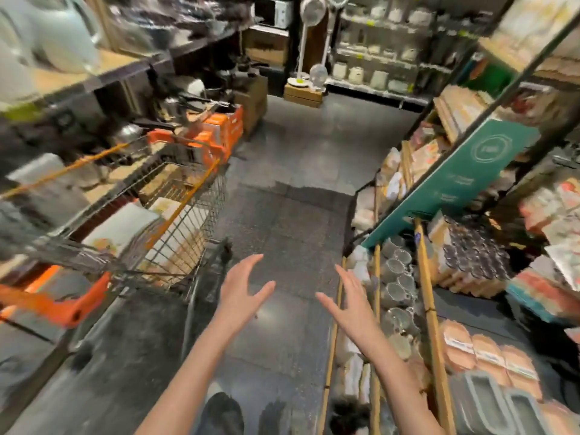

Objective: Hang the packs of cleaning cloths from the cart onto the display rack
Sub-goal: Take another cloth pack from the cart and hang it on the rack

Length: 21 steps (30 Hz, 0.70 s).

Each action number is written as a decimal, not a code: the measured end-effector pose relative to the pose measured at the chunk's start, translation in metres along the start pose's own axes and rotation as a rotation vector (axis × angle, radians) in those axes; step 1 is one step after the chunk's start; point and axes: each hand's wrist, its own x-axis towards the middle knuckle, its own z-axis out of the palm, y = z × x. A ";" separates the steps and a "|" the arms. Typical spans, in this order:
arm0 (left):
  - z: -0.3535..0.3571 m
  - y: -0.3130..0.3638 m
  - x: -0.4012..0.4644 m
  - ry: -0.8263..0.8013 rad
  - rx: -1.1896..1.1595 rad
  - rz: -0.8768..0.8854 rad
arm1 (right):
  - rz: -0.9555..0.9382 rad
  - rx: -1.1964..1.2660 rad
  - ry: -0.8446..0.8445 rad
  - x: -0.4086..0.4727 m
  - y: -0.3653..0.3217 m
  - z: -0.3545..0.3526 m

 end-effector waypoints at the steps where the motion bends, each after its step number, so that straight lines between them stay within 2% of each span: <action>1: -0.013 -0.010 0.009 0.033 -0.007 -0.027 | -0.036 0.000 -0.027 0.018 -0.011 0.013; 6: -0.071 -0.056 0.072 0.225 -0.084 -0.132 | -0.161 0.016 -0.146 0.110 -0.077 0.074; 12: -0.135 -0.104 0.157 0.407 -0.141 -0.273 | -0.244 0.081 -0.192 0.205 -0.154 0.144; 21: -0.201 -0.177 0.237 0.570 -0.167 -0.404 | -0.305 0.146 -0.348 0.324 -0.226 0.220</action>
